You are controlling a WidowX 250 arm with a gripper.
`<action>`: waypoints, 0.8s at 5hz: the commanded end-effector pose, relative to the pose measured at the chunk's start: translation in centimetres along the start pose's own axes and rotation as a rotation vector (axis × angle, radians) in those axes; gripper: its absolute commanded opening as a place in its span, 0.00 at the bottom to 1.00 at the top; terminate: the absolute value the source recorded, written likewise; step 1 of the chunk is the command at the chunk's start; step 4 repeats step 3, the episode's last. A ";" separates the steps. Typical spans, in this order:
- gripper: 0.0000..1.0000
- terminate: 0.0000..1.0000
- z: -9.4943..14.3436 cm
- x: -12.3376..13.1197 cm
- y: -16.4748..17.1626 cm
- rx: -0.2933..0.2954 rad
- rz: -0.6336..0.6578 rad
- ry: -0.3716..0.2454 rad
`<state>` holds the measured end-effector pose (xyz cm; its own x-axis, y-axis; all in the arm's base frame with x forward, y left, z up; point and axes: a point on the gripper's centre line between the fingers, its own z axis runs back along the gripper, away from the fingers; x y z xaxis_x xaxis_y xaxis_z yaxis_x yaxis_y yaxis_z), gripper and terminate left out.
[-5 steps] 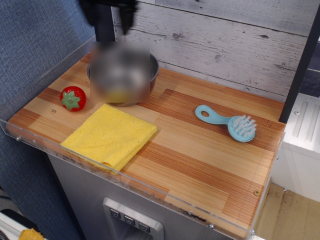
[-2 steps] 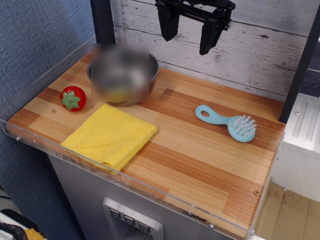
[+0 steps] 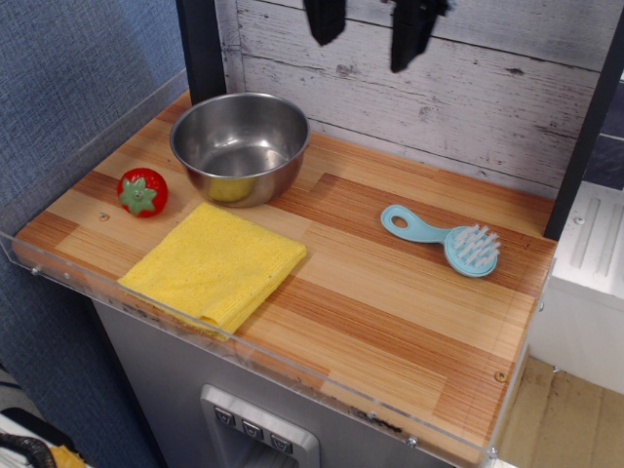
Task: Move the silver pot away from blue spatula.
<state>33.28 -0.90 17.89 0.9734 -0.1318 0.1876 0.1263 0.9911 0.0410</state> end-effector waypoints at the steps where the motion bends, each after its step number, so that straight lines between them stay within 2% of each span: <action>1: 1.00 0.00 2.2 -1.2 0.3 0.007 -0.004 -0.060; 2: 1.00 0.00 2.2 -1.2 0.3 0.007 -0.004 -0.060; 3: 1.00 1.00 2.2 -1.2 0.3 0.007 -0.004 -0.060; 4: 1.00 1.00 2.2 -1.2 0.3 0.007 -0.004 -0.060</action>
